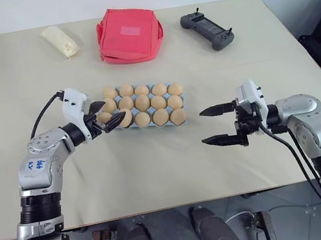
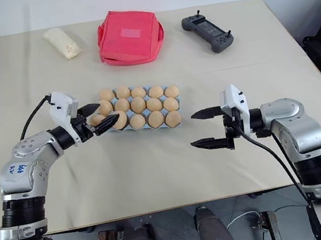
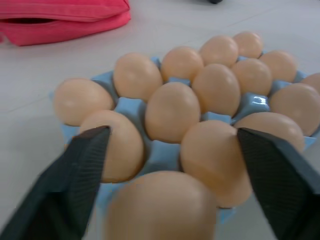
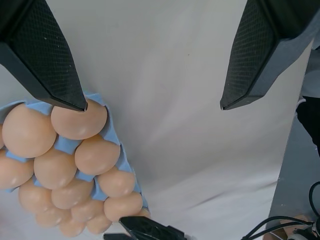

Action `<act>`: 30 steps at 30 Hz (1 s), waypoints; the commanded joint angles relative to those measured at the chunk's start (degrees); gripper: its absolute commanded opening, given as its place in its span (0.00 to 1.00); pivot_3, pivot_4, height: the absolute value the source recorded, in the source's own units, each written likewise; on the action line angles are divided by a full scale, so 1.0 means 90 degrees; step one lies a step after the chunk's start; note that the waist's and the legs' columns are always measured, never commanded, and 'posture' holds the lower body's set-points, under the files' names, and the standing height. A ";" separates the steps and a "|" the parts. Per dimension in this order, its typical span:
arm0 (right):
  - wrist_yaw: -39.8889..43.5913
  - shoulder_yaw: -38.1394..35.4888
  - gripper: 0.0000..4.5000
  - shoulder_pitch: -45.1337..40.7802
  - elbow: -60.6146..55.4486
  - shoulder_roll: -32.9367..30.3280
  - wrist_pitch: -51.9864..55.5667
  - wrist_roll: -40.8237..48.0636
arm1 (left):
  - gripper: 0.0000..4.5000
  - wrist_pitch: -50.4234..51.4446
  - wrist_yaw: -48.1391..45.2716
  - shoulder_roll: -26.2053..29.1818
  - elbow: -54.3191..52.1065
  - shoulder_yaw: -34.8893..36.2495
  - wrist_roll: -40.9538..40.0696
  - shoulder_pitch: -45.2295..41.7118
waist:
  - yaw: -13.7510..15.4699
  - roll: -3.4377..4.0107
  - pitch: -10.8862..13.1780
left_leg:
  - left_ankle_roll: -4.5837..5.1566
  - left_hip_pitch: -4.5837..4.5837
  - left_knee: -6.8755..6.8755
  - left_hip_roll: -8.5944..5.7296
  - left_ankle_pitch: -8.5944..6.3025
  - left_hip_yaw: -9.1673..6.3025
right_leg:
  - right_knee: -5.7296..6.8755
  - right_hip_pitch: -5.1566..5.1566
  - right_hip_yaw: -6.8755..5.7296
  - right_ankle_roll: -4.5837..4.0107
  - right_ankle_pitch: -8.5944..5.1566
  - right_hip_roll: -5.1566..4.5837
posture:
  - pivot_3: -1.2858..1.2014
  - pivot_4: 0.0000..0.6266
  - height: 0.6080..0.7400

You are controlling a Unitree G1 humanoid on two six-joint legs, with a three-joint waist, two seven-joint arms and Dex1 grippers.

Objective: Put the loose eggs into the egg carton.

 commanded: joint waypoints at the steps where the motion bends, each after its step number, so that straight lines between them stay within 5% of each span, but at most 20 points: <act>1: -0.0035 -0.0262 1.00 0.0037 -0.0248 -0.0150 0.0013 0.0169 | 1.00 -0.0099 -0.0019 0.0041 -0.0118 0.0064 0.0044 -0.0092 | -0.0010 0.0000 0.0000 | 0.0001 0.0000 0.0002 0.0000 -0.0001 0.0000 | 0.0000 0.0000 0.0000 0.0000 0.0000 0.0000 | 0.52 0.24 1.00; 13: -0.0107 -0.0279 1.00 0.0009 -0.0181 -0.0196 -0.0044 0.0199 | 1.00 -0.0107 -0.0047 0.0448 -0.0786 0.1186 -0.0381 0.0428 | -0.0032 0.0001 0.0000 | 0.0002 0.0000 0.0002 0.0002 -0.0001 0.0000 | 0.0005 -0.0001 0.0001 0.0001 0.0000 0.0000 | 0.52 0.24 1.00; 20: -0.0234 -0.0283 1.00 0.0043 -0.0169 -0.0093 -0.0117 0.0194 | 1.00 -0.0597 -0.0849 0.1059 -0.0694 0.2267 -0.0793 0.1536 | -0.0029 0.0001 0.0001 | 0.0004 0.0000 0.0001 0.0002 -0.0003 0.0001 | 0.0003 -0.0002 0.0001 -0.0003 -0.0002 -0.0001 | 0.52 0.24 1.00; 30: -0.0274 -0.0373 1.00 0.0200 -0.0224 -0.0138 -0.0197 0.0219 | 1.00 -0.1278 -0.2113 0.1502 -0.0308 0.2677 -0.0971 0.2516 | -0.0029 0.0001 0.0001 | 0.0005 0.0001 -0.0009 0.0003 -0.0005 0.0002 | -0.0003 -0.0003 -0.0001 -0.0031 -0.0016 -0.0003 | 0.52 0.24 1.00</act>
